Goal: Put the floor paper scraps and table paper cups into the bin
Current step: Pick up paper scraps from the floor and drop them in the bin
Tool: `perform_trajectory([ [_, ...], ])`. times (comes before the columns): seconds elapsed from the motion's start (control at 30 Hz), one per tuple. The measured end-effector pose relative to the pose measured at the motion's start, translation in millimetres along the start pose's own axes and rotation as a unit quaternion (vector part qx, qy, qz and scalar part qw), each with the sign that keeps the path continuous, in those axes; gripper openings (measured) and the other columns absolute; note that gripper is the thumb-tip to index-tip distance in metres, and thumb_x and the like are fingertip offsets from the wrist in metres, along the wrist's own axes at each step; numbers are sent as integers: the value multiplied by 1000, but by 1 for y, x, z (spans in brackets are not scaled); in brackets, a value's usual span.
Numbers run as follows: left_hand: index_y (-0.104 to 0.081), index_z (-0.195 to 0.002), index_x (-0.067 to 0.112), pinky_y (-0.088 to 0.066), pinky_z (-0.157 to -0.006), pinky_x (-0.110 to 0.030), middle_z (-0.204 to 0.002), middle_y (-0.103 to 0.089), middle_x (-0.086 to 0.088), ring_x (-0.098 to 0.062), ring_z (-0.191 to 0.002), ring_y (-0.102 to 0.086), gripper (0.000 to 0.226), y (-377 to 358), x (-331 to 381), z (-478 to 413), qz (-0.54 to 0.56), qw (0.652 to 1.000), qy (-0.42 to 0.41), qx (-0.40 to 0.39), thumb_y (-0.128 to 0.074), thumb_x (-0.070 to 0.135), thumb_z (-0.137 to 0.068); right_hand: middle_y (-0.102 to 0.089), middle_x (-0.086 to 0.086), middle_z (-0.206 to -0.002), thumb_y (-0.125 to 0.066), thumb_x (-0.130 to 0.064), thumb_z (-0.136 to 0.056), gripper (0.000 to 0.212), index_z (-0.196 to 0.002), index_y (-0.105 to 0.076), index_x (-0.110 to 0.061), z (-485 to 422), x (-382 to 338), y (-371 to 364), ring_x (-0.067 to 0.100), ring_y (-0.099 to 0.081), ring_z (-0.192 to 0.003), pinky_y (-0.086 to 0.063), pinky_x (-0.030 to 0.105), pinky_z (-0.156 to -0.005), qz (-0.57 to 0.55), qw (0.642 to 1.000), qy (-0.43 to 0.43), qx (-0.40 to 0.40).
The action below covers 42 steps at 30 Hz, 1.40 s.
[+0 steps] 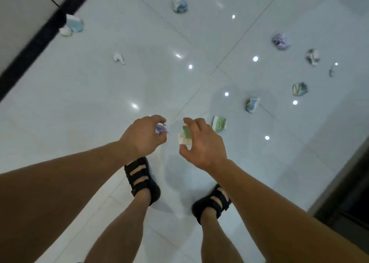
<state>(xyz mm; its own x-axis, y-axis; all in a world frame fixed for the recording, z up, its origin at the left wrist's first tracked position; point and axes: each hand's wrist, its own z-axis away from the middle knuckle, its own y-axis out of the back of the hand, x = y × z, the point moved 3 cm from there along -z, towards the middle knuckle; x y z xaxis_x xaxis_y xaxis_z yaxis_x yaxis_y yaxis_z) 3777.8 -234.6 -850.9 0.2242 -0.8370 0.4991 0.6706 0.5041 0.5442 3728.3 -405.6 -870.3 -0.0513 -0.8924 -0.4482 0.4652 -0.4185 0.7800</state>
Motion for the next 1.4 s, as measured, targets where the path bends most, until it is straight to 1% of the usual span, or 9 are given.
perform_trajectory([
  [0.27, -55, -130, 18, -45, -93, -27, -126, -60, -2, -18, -110, -58, 40, 116, 72, 150, 24, 998, 20, 59, -55, 25, -90, -47, 2, -129, -61, -41, -83, 68, -143, -34, -24, 63, -112, 150, 23, -54, -104, -45, 31, -74, 52, 997, 45, -25],
  [0.4, -56, -127, 15, -44, -83, -23, -120, -63, -2, -15, -101, -60, 39, 149, 85, 229, 66, 990, 52, 113, -57, 24, -89, -47, 1, -130, -62, -44, -82, 70, -143, -33, -25, 102, -164, 205, 23, -55, -106, -49, 33, -78, 64, 993, 95, -30],
  [0.6, -56, -127, 14, -44, -82, -23, -116, -64, 1, -11, -95, -57, 40, 161, 95, 358, 153, 962, 99, 202, -59, 25, -89, -45, 2, -132, -64, -44, -81, 73, -144, -32, -26, 167, -226, 261, 24, -55, -107, -47, 33, -78, 134, 972, 178, -69],
  [0.73, -56, -126, 17, -47, -80, -24, -103, -61, 10, -10, -92, -57, 38, 165, 77, 439, 217, 923, 146, 281, -59, 25, -88, -44, 1, -132, -61, -43, -82, 71, -144, -31, -26, 199, -277, 275, 24, -55, -108, -47, 33, -77, 179, 949, 243, -87],
  [0.83, -56, -126, 18, -51, -84, -29, -113, -62, 3, -14, -100, -59, 39, 162, 52, 498, 251, 894, 182, 323, -58, 25, -88, -45, 1, -131, -61, -42, -82, 70, -143, -32, -25, 226, -326, 270, 24, -55, -108, -47, 32, -77, 213, 927, 294, -95],
  [0.97, -55, -127, 16, -47, -77, -24, -117, -62, 1, -10, -92, -56, 39, 147, 0, 579, 283, 853, 218, 381, -58, 24, -89, -45, 1, -131, -62, -43, -81, 71, -143, -33, -25, 272, -402, 234, 25, -56, -107, -48, 33, -78, 250, 890, 365, -113],
  [1.07, -55, -128, 15, -42, -75, -21, -120, -61, -2, -10, -93, -55, 40, 124, -47, 650, 305, 815, 253, 422, -60, 25, -89, -45, 0, -131, -64, -43, -80, 71, -142, -35, -24, 318, -461, 192, 23, -57, -105, -51, 33, -79, 269, 858, 418, -131],
  [1.2, -55, -128, 14, -48, -81, -24, -123, -61, -5, -19, -106, -60, 40, 80, -109, 753, 340, 767, 300, 454, -61, 25, -90, -46, -3, -132, -64, -44, -79, 71, -141, -36, -25, 394, -539, 126, 23, -57, -107, -49, 32, -81, 295, 815, 474, -155],
  [1.4, -54, -129, 14, -48, -84, -24, -123, -61, -4, -18, -107, -59, 41, 29, -181, 869, 369, 700, 355, 498, -60, 25, -89, -45, -4, -135, -61, -44, -81, 71, -144, -33, -26, 495, -622, 36, 23, -57, -109, -48, 31, -83, 320, 745, 553, -192],
])
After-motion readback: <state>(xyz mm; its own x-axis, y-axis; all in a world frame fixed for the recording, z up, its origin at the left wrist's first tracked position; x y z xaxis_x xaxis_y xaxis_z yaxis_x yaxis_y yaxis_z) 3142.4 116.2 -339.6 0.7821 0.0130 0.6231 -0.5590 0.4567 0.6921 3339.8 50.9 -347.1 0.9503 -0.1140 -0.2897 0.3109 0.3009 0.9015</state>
